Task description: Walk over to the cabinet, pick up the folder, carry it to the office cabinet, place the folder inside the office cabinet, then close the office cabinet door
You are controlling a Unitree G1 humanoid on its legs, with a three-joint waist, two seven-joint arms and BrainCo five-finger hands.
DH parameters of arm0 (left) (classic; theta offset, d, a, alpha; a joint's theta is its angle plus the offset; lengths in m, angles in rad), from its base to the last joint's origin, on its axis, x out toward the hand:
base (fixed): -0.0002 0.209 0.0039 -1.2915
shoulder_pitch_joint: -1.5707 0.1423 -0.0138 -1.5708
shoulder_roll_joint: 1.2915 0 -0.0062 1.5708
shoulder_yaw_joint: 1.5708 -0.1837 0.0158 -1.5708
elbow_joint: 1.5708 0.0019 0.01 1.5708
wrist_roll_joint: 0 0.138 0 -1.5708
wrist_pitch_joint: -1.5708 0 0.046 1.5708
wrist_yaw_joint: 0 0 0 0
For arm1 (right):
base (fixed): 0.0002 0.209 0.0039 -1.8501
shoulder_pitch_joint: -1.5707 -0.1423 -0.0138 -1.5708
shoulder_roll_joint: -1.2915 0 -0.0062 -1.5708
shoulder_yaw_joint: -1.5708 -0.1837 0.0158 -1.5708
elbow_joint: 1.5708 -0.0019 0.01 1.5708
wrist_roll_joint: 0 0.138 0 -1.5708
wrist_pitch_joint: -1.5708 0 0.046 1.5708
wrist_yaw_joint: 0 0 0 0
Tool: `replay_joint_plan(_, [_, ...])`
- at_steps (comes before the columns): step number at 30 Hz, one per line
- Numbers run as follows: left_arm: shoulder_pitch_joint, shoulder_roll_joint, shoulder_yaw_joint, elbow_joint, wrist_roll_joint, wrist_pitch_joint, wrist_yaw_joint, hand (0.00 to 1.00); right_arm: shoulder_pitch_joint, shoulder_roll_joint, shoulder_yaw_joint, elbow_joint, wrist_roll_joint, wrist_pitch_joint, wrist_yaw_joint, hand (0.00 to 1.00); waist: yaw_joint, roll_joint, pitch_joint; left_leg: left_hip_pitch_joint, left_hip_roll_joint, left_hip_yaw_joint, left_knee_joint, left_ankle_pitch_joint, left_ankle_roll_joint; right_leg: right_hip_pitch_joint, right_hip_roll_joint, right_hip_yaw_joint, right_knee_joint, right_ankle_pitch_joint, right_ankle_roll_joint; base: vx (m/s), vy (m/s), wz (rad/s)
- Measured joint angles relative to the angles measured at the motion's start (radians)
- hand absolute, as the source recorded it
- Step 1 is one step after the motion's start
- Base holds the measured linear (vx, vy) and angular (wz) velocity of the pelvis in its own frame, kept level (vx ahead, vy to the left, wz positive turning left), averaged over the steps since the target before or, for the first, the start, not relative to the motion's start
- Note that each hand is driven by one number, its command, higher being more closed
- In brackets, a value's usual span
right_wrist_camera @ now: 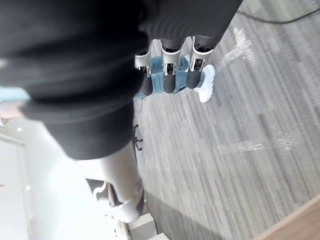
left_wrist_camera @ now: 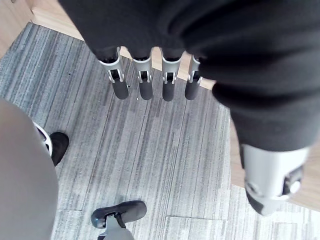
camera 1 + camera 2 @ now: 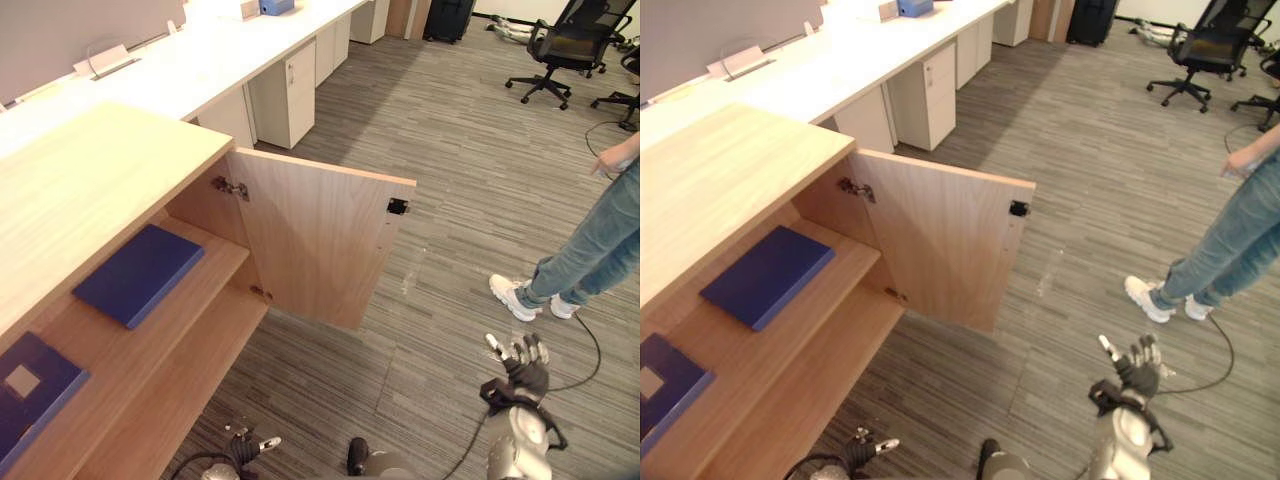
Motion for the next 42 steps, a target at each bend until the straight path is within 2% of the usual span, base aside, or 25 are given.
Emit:
replay_joint_plan(4, [0.002, 0.007, -0.013, -0.029, -0.006, 0.000, -0.005, 0.00, -0.052, -0.066, 0.008, 0.016, -0.004, 0.000, 0.001, 0.00, 0.017, 0.001, 0.001, -0.012, -0.001, -0.020, -0.005, 0.002, -0.003, 0.023, 0.005, -0.020, -0.058, 0.030, 0.002, -0.03, -0.024, 0.17])
replay_joint_plan(7, [0.002, 0.023, -0.038, -0.044, -0.021, 0.000, -0.023, 0.00, -0.141, -0.153, 0.023, 0.090, -0.003, 0.000, 0.006, 0.00, 0.030, 0.008, 0.010, -0.026, 0.000, -0.062, -0.002, 0.004, -0.003, 0.048, 0.003, -0.056, -0.090, 0.044, 0.000, -0.04, -0.055, 0.36])
replay_joint_plan(12, [0.005, 0.032, -0.074, -0.063, -0.046, -0.004, -0.030, 0.00, -0.363, -0.312, 0.120, 0.289, 0.002, -0.003, 0.022, 0.00, 0.057, 0.048, 0.040, -0.053, 0.003, -0.135, 0.003, 0.018, 0.002, 0.071, -0.006, -0.127, -0.104, 0.047, -0.001, -0.04, -0.067, 0.39])
replay_joint_plan(19, [0.015, 0.052, -0.075, -0.072, -0.097, -0.011, -0.030, 0.00, -0.640, -0.463, 0.246, 0.524, 0.005, 0.000, 0.061, 0.00, 0.079, 0.101, 0.100, -0.075, -0.008, -0.197, 0.005, 0.040, 0.014, 0.076, -0.032, -0.183, -0.082, 0.046, -0.001, -0.04, -0.032, 0.26])
replay_joint_plan(25, [0.019, 0.055, -0.074, -0.072, -0.121, -0.016, -0.028, 0.00, -0.871, -0.602, 0.252, 0.699, 0.059, 0.005, 0.066, 0.00, 0.095, 0.138, 0.145, -0.143, -0.018, -0.253, 0.041, 0.040, 0.038, 0.039, -0.061, -0.222, -0.055, 0.045, -0.001, -0.08, -0.008, 0.25])
replay_joint_plan(30, [0.017, 0.058, -0.074, -0.080, -0.152, -0.023, -0.029, 0.00, -1.018, -0.768, 0.253, 0.835, 0.165, 0.009, 0.067, 0.00, 0.096, 0.178, 0.192, -0.175, -0.032, -0.303, 0.044, 0.052, 0.058, 0.037, -0.078, -0.267, -0.035, 0.041, -0.002, -0.06, -0.023, 0.27])
replay_joint_plan(34, [0.018, 0.068, -0.074, -0.082, -0.172, -0.025, -0.033, 0.00, -1.036, -0.805, 0.259, 0.876, 0.201, 0.019, 0.080, 0.00, 0.097, 0.183, 0.205, -0.176, -0.033, -0.312, 0.044, 0.053, 0.060, 0.037, -0.089, -0.274, -0.022, 0.033, -0.002, -0.02, 0.011, 0.08])
replay_joint_plan(37, [0.018, 0.074, -0.075, -0.096, -0.173, -0.029, -0.042, 0.00, -1.044, -0.805, 0.310, 0.882, 0.209, 0.029, 0.110, 0.00, 0.097, 0.187, 0.208, -0.177, -0.033, -0.315, 0.042, 0.054, 0.061, 0.034, -0.089, -0.274, -0.021, 0.032, -0.001, 0.00, 0.000, 0.00])
replay_joint_plan(40, [0.019, 0.073, -0.099, -0.120, -0.172, -0.032, -0.044, 0.00, -1.045, -0.774, 0.401, 0.850, 0.218, 0.047, 0.147, 0.00, 0.090, 0.196, 0.213, -0.177, -0.032, -0.309, 0.040, 0.054, 0.061, 0.030, -0.086, -0.269, -0.022, 0.032, -0.001, 0.00, -0.008, -0.06])
replay_joint_plan(42, [0.015, 0.074, -0.108, -0.123, -0.171, -0.034, -0.048, 0.00, -1.012, -0.736, 0.500, 0.745, 0.216, 0.059, 0.200, 0.00, 0.089, 0.199, 0.214, -0.178, -0.028, -0.299, 0.040, 0.055, 0.060, 0.024, -0.081, -0.264, -0.027, 0.033, -0.002, 0.01, -0.024, -0.14])
